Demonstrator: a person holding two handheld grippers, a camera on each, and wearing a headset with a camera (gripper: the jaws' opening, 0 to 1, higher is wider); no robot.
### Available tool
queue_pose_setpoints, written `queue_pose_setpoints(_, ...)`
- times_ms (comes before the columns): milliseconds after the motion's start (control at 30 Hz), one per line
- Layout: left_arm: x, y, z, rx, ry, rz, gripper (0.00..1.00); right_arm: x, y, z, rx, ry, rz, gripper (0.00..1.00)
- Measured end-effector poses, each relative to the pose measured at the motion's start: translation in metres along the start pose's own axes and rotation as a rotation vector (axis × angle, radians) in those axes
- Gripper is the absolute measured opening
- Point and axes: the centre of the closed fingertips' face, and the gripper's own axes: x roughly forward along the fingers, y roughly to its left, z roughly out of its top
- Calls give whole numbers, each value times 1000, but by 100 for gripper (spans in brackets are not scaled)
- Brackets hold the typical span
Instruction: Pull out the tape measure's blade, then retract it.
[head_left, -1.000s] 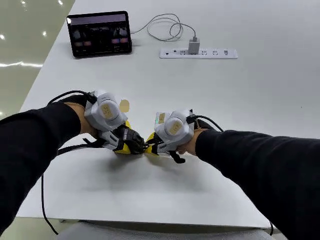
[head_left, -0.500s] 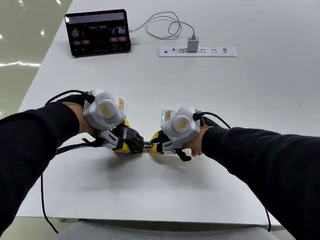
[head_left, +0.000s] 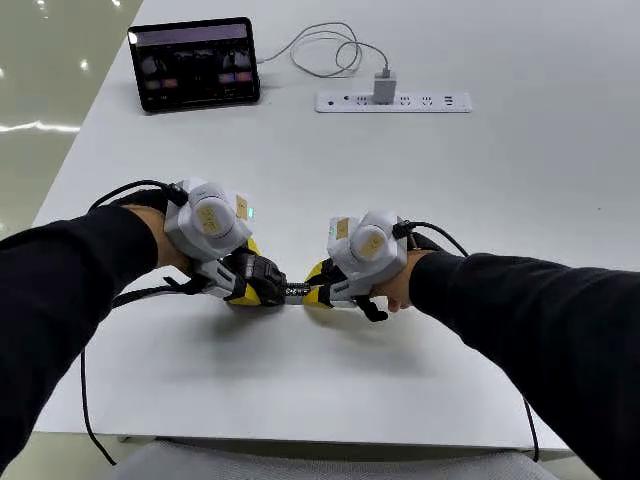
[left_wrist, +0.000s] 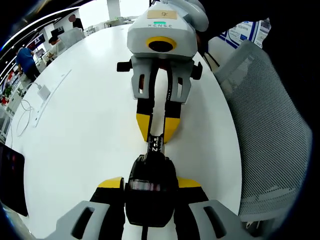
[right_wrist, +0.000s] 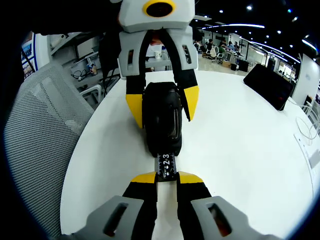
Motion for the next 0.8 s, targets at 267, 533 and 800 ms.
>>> queue_pose_setpoints(267,1,0,0,-11,-7,-1,34,2,-1,2,11,11,-7,11)
queue_pose_setpoints(533,0,1,0,-19,-11,5,34,8,1,7,49,-17,-6,13)
queue_pose_setpoints(800,-3,0,-1,-27,-11,7,34,4,0,5,7,-18,-8,10)
